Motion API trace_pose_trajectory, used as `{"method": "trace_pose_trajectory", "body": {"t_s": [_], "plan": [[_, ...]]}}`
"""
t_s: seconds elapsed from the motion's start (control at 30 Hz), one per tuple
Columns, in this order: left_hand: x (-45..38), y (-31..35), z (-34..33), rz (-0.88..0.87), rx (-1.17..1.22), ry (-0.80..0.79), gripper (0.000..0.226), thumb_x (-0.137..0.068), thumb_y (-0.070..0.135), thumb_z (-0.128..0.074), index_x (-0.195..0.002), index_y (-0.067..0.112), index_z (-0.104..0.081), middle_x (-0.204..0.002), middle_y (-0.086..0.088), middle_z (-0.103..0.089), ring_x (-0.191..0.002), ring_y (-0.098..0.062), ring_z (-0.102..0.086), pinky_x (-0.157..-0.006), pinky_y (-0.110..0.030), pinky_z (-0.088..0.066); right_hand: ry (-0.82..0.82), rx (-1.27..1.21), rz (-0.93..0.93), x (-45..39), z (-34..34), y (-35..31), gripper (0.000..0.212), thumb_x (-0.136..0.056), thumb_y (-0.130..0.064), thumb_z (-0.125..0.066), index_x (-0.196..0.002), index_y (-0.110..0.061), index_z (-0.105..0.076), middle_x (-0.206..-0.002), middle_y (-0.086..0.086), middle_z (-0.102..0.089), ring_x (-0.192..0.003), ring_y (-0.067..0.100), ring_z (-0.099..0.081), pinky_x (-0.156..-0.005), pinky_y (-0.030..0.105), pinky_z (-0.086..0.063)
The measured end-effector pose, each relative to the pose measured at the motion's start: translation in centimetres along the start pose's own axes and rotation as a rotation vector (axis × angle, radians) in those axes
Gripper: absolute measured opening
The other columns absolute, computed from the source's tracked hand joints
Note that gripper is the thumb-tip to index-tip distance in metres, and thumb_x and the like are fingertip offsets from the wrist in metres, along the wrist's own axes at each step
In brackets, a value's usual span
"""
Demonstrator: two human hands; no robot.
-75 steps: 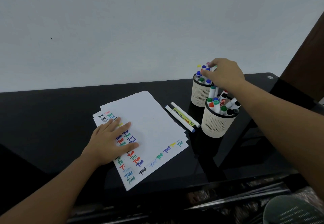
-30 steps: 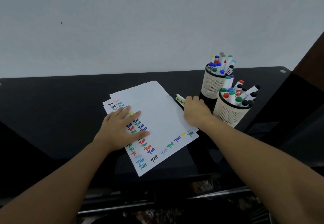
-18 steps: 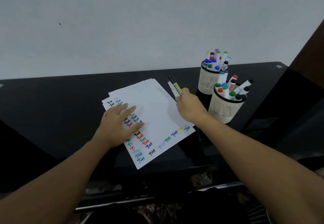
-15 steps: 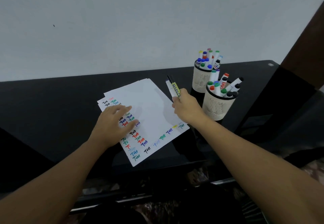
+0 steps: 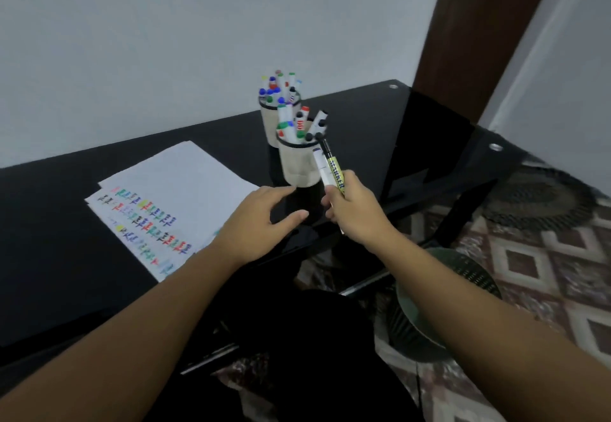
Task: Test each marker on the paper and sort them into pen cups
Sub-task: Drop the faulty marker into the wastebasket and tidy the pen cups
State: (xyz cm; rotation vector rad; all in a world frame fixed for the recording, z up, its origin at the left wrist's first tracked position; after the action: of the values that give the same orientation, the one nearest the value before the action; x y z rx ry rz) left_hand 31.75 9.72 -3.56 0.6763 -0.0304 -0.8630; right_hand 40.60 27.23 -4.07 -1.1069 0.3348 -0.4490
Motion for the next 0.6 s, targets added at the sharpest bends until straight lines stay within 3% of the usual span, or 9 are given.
{"method": "trace_pose_trajectory", "body": {"t_s": [0.2,0.3,0.43,0.6], "plan": [[-2.2,5.8,-5.7,-0.074,0.053,-0.117,0.059,-0.092,0.058,-0.063,-0.144,0.032,-0.054,-0.124,0.014,-0.060,-0.113,-0.002,-0.055,-0.098,-0.025,-0.046,0.146,0.023,-0.135,4.1,8.3,6.5,0.013,-0.108,-0.029,-0.045,-0.116,-0.021,-0.051,-0.095,0.000,-0.071,-0.071,0.011,-0.066,-0.074,0.038,-0.057],[-3.4,8.8,-9.1,-0.094,0.099,-0.196,0.058,-0.092,0.057,-0.063,-0.144,0.033,-0.053,-0.124,0.013,-0.060,-0.112,-0.003,-0.057,-0.098,-0.028,-0.049,0.217,0.072,-0.219,6.2,12.6,10.0,0.016,-0.109,-0.027,-0.043,-0.115,-0.014,-0.048,-0.095,0.001,-0.068,-0.070,0.013,-0.062,-0.064,0.033,-0.052],[-4.1,12.9,-13.6,-0.135,0.116,-0.271,0.054,-0.094,0.053,-0.063,-0.143,0.031,-0.054,-0.124,0.013,-0.060,-0.112,-0.004,-0.056,-0.101,-0.032,-0.050,0.273,0.109,-0.329,8.7,16.5,15.2,0.017,-0.108,-0.031,-0.045,-0.110,-0.014,-0.045,-0.099,0.011,-0.067,-0.086,0.033,-0.068,-0.075,0.055,-0.055],[-4.6,16.3,-17.2,-0.160,0.128,-0.321,0.053,-0.094,0.053,-0.063,-0.142,0.031,-0.055,-0.123,0.015,-0.060,-0.111,-0.002,-0.056,-0.101,-0.031,-0.049,0.287,0.126,-0.434,10.8,18.1,20.4,0.015,-0.107,-0.030,-0.044,-0.113,-0.017,-0.043,-0.100,0.017,-0.066,-0.089,0.040,-0.067,-0.080,0.061,-0.056]]}}
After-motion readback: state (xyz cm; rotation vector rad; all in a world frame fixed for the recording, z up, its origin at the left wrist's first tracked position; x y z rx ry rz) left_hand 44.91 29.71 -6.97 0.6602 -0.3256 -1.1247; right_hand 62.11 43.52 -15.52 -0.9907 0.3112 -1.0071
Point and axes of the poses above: each hand's wrist, its own x-axis away from the middle knuckle, its own z-axis out of the back of the hand, y = z × x, the point moved 4 cm from there along -x, towards the middle knuckle
